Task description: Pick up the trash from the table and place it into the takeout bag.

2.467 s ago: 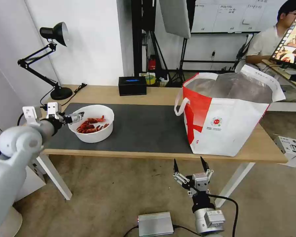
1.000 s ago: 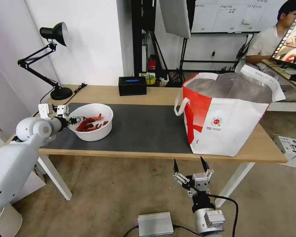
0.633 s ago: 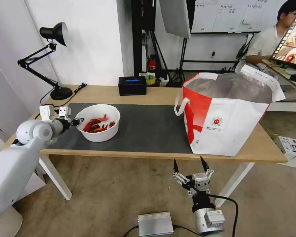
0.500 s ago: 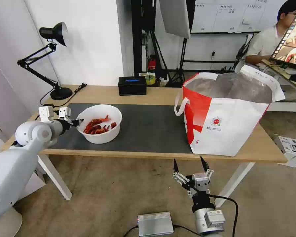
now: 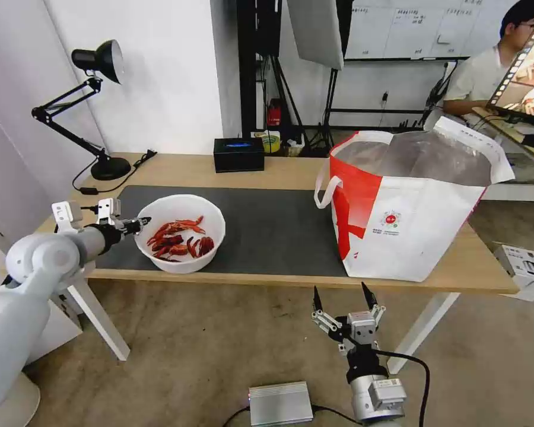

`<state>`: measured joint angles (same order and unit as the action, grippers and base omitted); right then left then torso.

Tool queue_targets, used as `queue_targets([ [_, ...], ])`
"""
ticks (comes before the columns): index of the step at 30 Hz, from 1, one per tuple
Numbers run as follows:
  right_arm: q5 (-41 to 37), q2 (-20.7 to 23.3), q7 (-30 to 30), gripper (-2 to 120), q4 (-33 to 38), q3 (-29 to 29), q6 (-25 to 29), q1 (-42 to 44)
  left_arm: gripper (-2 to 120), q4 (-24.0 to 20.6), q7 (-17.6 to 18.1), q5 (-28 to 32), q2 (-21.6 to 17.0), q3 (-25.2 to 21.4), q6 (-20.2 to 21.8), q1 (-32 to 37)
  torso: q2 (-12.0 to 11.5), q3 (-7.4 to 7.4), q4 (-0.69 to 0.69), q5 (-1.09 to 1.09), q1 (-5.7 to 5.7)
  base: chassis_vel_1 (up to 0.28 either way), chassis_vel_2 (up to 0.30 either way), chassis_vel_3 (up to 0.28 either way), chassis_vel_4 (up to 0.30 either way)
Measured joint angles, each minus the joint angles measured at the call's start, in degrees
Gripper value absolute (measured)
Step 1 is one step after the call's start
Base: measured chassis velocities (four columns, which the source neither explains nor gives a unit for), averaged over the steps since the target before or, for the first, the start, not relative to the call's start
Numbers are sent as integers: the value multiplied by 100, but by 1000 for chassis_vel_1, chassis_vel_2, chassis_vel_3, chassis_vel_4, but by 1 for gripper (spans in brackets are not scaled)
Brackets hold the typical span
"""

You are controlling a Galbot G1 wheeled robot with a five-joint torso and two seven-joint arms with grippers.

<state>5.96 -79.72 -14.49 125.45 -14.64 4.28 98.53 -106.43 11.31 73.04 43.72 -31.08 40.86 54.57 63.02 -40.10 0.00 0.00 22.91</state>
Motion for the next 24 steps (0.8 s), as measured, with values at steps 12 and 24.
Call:
queue_targets([
  [12, 0, 0, 0, 100, 0, 0, 0, 0, 0, -1520, 300, 561, 144, -249, -2, 616, 0, 0, 0, 1, 0, 0, 0, 0, 0],
  [24, 0, 0, 0, 100, 0, 0, 0, 0, 0, -2231, 541, 996, 242, 611, -215, -107, 0, 0, 0, 1, 0, 0, 0, 0, 0],
])
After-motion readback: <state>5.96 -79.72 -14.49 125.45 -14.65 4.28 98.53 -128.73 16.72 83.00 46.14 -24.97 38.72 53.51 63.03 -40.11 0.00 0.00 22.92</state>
